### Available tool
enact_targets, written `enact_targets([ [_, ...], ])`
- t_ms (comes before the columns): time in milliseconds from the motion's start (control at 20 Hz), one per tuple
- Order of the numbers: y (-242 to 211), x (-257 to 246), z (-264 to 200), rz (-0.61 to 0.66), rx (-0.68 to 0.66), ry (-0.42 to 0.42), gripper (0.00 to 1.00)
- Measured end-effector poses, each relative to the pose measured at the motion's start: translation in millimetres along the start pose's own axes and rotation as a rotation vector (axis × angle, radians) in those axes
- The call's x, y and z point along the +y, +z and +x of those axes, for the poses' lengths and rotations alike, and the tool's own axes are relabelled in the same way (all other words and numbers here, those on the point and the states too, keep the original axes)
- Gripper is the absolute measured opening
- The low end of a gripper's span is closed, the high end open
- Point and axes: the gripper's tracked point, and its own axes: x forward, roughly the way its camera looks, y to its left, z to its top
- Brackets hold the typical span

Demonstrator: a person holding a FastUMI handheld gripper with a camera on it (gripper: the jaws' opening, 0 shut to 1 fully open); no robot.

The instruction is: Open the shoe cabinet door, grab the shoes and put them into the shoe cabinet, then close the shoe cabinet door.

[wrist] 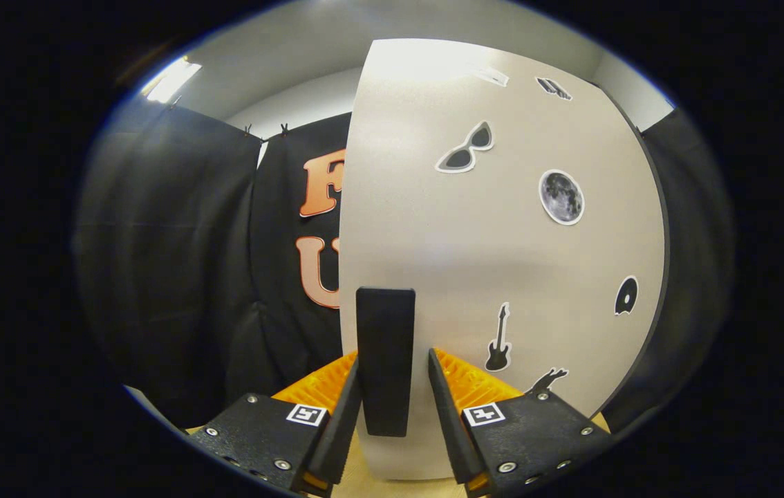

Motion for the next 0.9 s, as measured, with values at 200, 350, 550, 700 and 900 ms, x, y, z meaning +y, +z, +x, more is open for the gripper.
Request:
enact_targets([
  [200,-2.1,0.8,4.2,0.006,0.013,-0.026,0.60],
  [350,-2.8,1.1,6.9,0.020,0.014,-0.044,0.60],
  [550,-3.4,1.3,7.2,0.019,0.009,-0.056,0.60],
  [700,-4.5,0.8,9.0,0.012,0.011,-0.054,0.60],
  [900,-9.4,4.0,6.7,0.059,0.052,-0.030,0.61],
])
